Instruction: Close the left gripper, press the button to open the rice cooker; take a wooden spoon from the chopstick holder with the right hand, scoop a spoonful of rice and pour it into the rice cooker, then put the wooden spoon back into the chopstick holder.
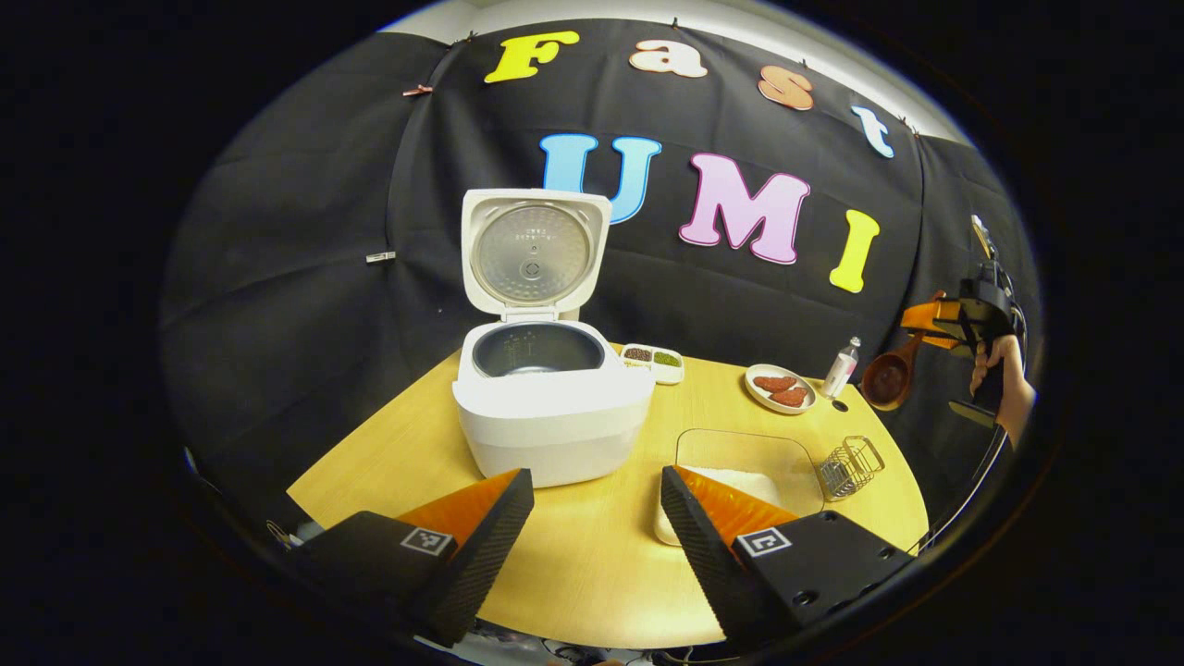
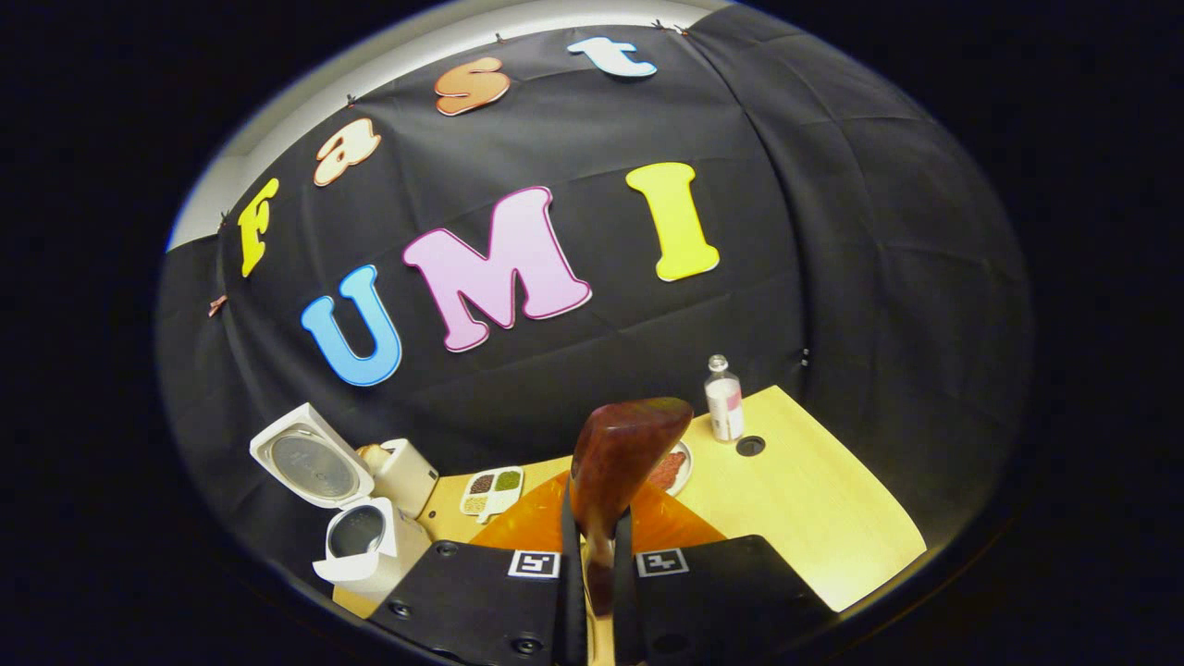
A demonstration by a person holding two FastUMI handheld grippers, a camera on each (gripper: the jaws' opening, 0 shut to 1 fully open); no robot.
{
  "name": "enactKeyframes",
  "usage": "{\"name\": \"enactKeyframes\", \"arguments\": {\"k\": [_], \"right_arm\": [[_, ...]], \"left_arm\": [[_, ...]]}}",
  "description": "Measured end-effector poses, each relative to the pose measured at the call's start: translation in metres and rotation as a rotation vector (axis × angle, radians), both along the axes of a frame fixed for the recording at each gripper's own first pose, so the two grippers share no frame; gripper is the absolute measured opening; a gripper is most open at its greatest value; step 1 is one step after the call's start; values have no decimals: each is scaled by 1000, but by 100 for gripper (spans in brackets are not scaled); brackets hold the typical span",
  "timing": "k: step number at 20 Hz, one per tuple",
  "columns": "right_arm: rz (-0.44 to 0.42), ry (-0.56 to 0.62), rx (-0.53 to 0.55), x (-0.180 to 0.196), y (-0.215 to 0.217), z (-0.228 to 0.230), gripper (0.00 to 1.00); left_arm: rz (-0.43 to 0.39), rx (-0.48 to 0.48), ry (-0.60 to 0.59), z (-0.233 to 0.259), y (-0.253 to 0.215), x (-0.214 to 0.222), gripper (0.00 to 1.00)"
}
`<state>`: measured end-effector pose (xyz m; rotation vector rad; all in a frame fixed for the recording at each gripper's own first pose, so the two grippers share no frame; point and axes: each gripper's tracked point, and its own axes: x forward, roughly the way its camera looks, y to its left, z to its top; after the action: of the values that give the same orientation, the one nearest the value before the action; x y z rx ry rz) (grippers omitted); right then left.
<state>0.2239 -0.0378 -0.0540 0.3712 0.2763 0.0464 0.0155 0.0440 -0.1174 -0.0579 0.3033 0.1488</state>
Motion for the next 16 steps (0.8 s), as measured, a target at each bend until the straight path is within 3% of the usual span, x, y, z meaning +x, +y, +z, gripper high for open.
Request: {"name": "enactKeyframes", "arguments": {"k": [9,16], "right_arm": [[7,156,6,15,-42,-110,16],[17,236,19,24,-40,-163,16]], "left_arm": [[101,-10,-6,11,-17,2,96],[156,78,-51,37,-6,8,96]]}}
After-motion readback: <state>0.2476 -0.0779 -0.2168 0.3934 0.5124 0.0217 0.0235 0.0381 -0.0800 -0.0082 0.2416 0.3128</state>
